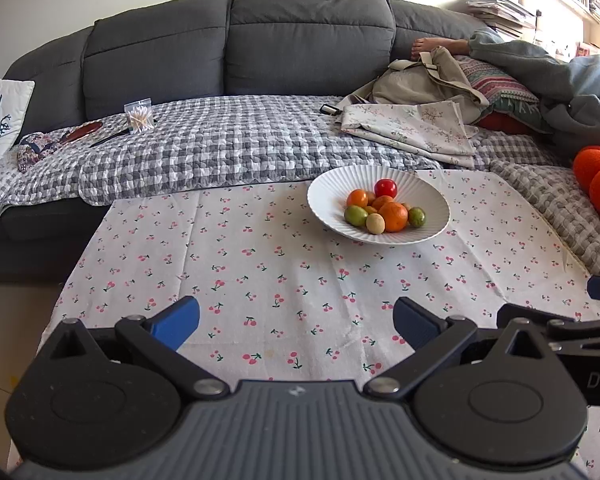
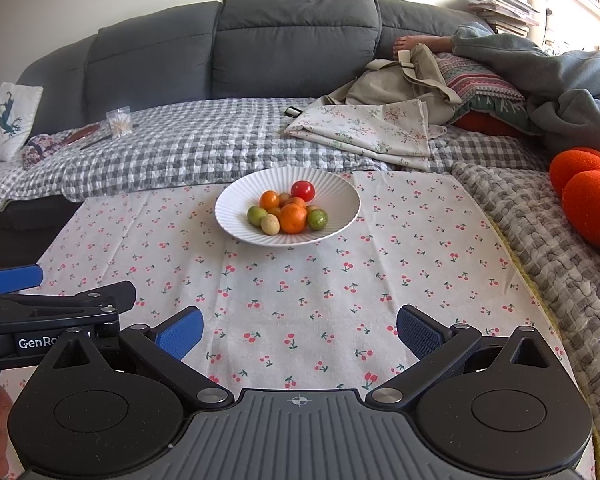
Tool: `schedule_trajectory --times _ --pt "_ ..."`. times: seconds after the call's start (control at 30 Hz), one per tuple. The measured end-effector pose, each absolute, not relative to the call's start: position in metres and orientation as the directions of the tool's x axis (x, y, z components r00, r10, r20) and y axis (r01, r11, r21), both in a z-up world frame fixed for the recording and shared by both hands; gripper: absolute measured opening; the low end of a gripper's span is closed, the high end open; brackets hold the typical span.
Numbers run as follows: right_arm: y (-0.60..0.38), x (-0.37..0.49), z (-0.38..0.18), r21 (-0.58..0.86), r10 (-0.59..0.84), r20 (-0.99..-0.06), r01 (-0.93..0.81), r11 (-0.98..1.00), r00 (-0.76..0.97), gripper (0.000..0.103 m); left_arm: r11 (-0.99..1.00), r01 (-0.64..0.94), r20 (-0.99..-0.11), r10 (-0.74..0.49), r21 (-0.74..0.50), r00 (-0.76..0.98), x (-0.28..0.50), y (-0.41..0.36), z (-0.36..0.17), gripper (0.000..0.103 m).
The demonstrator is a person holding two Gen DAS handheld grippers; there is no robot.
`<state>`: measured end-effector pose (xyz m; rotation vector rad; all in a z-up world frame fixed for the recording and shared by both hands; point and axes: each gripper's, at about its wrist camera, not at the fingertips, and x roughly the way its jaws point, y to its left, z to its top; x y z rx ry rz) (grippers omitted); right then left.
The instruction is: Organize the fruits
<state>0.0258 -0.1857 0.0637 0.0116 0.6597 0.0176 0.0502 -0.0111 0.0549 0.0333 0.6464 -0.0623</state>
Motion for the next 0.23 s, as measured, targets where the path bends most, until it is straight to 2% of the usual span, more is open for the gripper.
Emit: schedule_trajectory --times 0.23 --pt "-0.1858 0.0257 0.0635 0.017 0.02 -0.613 -0.012 1.0 0.79 0.103 0.998 0.067 -0.604 -0.047 0.011 0.796 0.0503 -0.0114 0.0548 0.102"
